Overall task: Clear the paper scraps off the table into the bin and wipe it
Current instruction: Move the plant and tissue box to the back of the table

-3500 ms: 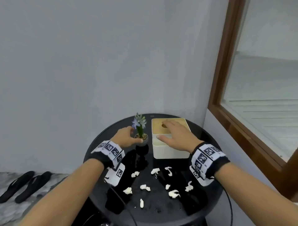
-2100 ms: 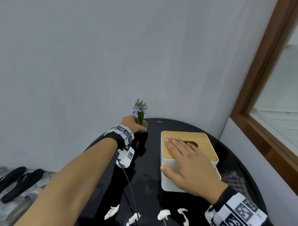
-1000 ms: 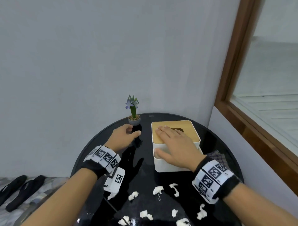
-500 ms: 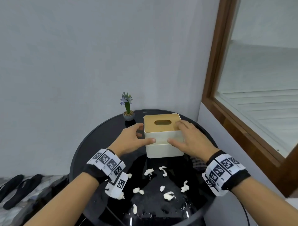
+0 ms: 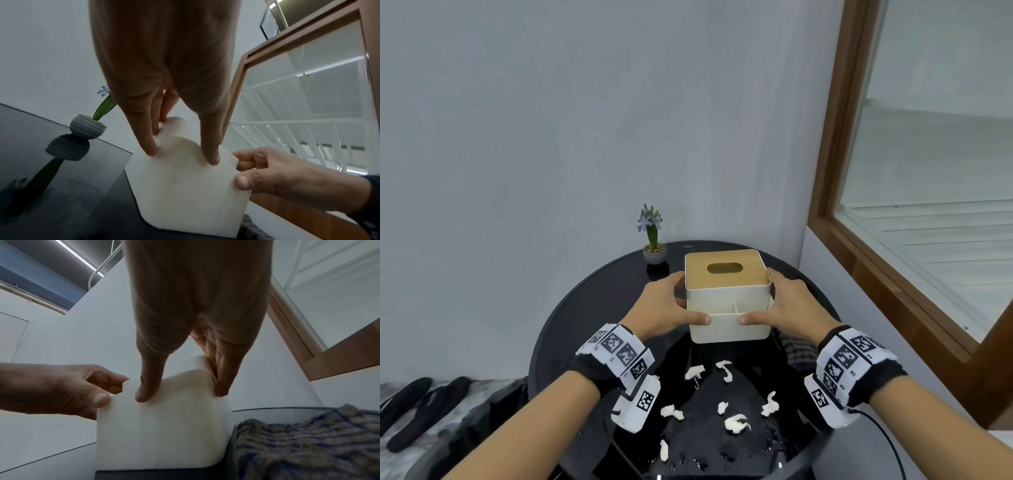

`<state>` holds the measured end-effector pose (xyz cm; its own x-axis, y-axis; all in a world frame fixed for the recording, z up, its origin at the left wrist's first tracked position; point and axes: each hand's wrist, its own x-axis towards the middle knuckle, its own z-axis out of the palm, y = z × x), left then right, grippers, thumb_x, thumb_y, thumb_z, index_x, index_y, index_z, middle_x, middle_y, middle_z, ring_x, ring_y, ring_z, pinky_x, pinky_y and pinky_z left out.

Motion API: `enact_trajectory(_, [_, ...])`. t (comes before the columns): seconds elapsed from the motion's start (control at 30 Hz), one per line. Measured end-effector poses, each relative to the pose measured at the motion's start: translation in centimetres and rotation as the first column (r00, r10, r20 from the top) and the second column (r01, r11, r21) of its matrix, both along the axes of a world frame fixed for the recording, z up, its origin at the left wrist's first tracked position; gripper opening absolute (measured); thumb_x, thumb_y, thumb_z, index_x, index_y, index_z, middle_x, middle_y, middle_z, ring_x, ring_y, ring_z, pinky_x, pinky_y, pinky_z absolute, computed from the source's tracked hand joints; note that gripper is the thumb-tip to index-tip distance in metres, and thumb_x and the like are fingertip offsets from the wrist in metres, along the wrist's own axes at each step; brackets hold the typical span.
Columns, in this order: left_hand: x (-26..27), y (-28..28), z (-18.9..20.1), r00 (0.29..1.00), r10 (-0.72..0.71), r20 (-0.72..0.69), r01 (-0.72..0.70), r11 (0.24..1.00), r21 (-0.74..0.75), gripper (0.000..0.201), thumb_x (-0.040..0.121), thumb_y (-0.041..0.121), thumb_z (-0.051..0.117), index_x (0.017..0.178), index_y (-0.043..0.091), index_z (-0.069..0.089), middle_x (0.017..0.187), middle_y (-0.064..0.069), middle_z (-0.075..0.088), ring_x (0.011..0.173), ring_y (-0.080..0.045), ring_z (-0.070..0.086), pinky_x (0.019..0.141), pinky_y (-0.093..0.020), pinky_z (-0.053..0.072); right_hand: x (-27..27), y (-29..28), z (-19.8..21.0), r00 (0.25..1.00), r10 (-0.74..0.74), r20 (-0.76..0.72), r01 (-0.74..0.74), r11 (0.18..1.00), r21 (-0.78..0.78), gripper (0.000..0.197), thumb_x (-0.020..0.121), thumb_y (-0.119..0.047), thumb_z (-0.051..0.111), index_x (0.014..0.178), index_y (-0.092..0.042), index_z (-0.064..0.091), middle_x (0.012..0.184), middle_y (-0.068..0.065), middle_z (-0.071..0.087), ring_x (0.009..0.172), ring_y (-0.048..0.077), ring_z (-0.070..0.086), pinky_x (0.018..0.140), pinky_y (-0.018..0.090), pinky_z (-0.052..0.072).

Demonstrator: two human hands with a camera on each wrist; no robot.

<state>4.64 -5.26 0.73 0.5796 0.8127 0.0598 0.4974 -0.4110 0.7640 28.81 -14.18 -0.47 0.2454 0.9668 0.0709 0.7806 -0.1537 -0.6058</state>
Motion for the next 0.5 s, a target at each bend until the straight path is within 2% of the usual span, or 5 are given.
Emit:
enact_trajectory(0.1, [0.3, 0.4, -0.3, 1.0, 0.008, 0.007, -0.008, 1.0, 0.014, 0.083, 0.061, 0.03, 0.091, 0.133, 0.028, 0.049, 0.109, 0.02, 0.062, 0.083, 0.003, 0.069, 0.066, -0.006, 0.048, 0.3, 0.4, -0.1, 1.0, 0.011, -0.015, -0.011, 1.0, 0.005, 0.102, 0.04, -0.073, 0.078, 0.127, -0.033, 0.043, 0.115, -0.003, 0.059, 0.102, 0.014, 0.056, 0.088, 0.037, 0.053])
enact_trajectory(0.2, [0.7, 1.2, 0.1, 1.0, 0.012, 0.009, -0.012, 1.0, 0.029, 0.077, 0.063, 0.027, 0.09, 0.13, 0.027, 0.051, 0.104, 0.022, 0.061, 0.08, 0.004, 0.068, 0.062, -0.002, 0.045, 0.7, 1.5, 0.3, 1.0, 0.019, 0.001, -0.019, 1.0, 0.006, 0.098, 0.041, -0.071, 0.078, 0.125, -0.033, 0.044, 0.115, -0.003, 0.059, 0.102, 0.015, 0.055, 0.087, 0.037, 0.052])
enact_trajectory(0.3, [1.1, 3.0, 0.6, 1.0, 0.026, 0.011, -0.026, 0.998, 0.048, 0.078, 0.063, 0.027, 0.09, 0.13, 0.025, 0.051, 0.107, 0.018, 0.063, 0.084, 0.003, 0.067, 0.063, -0.001, 0.043, 1.0, 3.2, 1.3, 0.999, 0.035, 0.018, -0.036, 0.999, 0.031, 0.095, 0.044, -0.064, 0.081, 0.125, -0.029, 0.047, 0.113, -0.004, 0.061, 0.1, 0.016, 0.057, 0.085, 0.034, 0.052])
enact_trajectory(0.4, [1.5, 5.1, 0.6, 0.999, 0.053, 0.004, -0.053, 0.997, 0.049, 0.082, 0.061, 0.032, 0.09, 0.132, 0.026, 0.051, 0.116, 0.016, 0.064, 0.088, -0.001, 0.068, 0.07, -0.008, 0.047, 1.3, 5.5, 2.0, 0.999, 0.036, 0.019, -0.037, 0.999, 0.039, 0.093, 0.044, -0.058, 0.085, 0.124, -0.024, 0.049, 0.112, -0.002, 0.062, 0.098, 0.018, 0.058, 0.084, 0.033, 0.051])
enact_trajectory(0.5, [1.7, 7.1, 0.3, 0.997, 0.078, 0.002, -0.078, 0.996, 0.037, 0.084, 0.058, 0.034, 0.09, 0.133, 0.029, 0.051, 0.118, 0.015, 0.065, 0.091, -0.003, 0.068, 0.075, -0.015, 0.049, 1.5, 8.0, 1.9, 0.999, 0.028, 0.016, -0.028, 0.999, 0.028, 0.095, 0.043, -0.057, 0.086, 0.122, -0.023, 0.048, 0.111, 0.0, 0.062, 0.097, 0.019, 0.058, 0.083, 0.033, 0.051])
